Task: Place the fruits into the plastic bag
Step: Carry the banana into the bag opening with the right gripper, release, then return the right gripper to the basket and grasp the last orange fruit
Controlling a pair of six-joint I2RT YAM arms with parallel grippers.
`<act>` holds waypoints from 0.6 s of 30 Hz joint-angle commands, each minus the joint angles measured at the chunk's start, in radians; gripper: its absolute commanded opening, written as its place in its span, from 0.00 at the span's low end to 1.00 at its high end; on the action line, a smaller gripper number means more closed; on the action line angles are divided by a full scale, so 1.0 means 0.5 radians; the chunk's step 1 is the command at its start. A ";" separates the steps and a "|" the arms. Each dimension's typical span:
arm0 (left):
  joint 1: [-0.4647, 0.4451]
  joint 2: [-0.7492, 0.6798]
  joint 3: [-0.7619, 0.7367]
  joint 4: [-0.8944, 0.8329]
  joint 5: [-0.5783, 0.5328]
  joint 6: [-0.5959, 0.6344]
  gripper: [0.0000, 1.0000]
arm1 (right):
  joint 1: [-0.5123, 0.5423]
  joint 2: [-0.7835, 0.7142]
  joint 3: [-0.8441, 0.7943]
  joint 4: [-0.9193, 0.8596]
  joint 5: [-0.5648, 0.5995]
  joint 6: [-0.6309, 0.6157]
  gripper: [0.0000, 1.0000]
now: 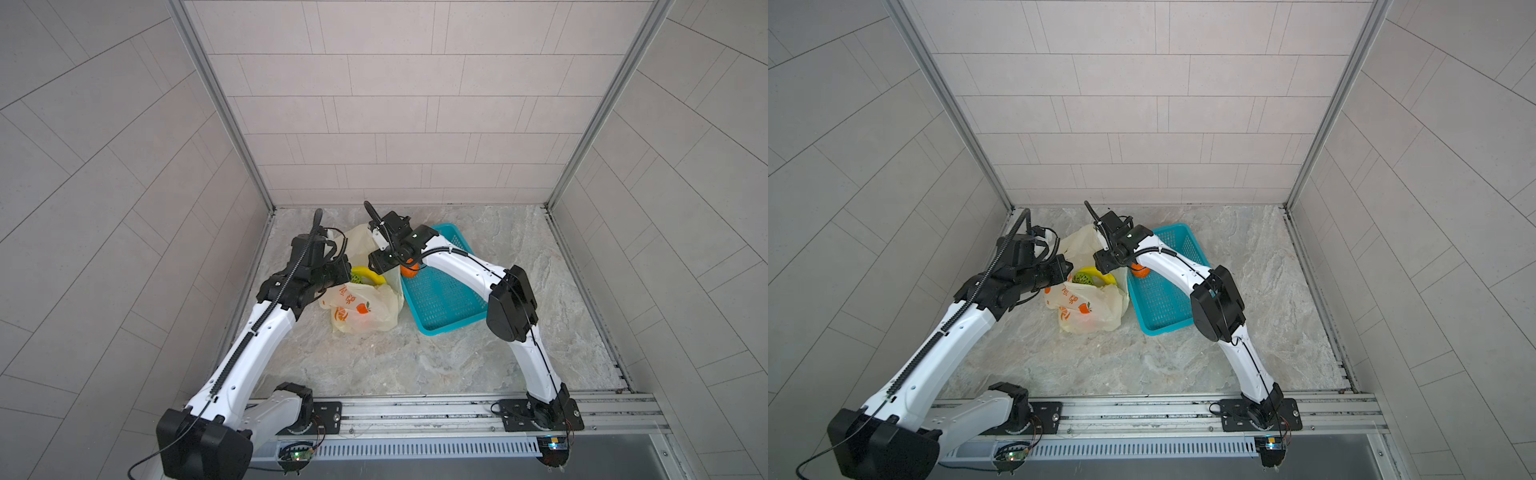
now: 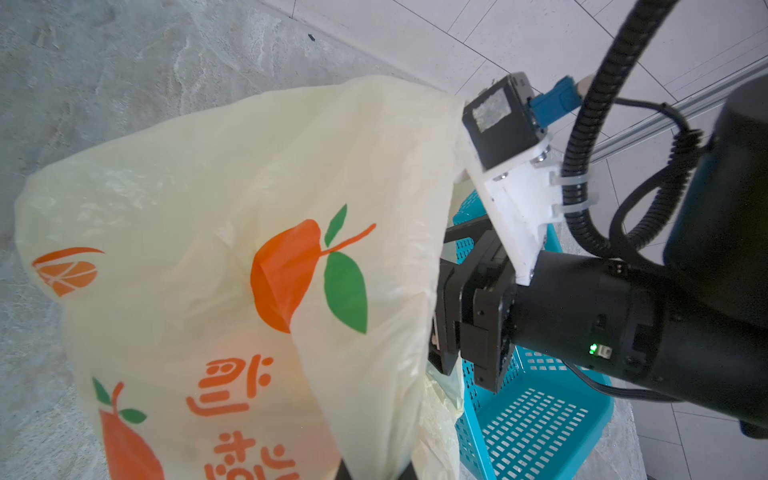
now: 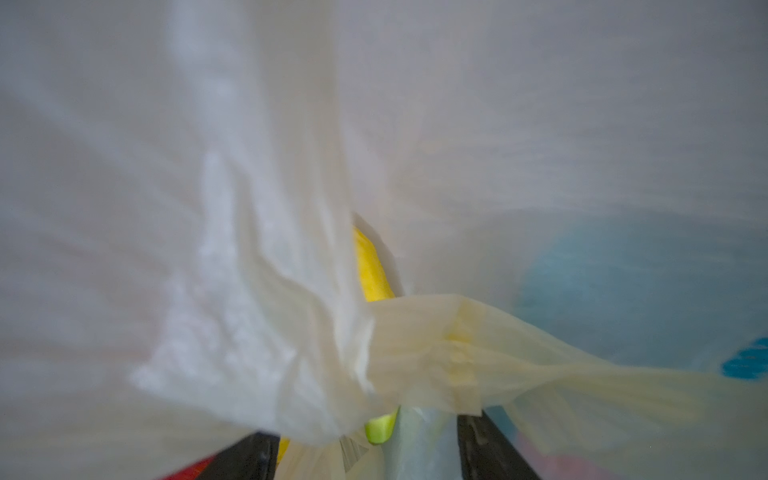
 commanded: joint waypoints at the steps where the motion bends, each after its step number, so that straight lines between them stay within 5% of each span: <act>1: -0.010 -0.029 -0.027 0.025 -0.012 0.011 0.00 | -0.017 -0.212 -0.068 -0.046 0.086 -0.011 0.64; 8: -0.011 -0.022 -0.040 0.021 -0.029 0.005 0.00 | -0.064 -0.696 -0.590 0.181 -0.003 0.004 0.64; 14: -0.010 0.003 -0.048 0.040 -0.028 -0.007 0.00 | -0.259 -1.180 -1.322 0.792 -0.012 0.270 0.65; 18: -0.010 0.016 -0.035 0.046 -0.019 -0.010 0.00 | -0.442 -1.143 -1.446 0.848 -0.093 0.425 0.66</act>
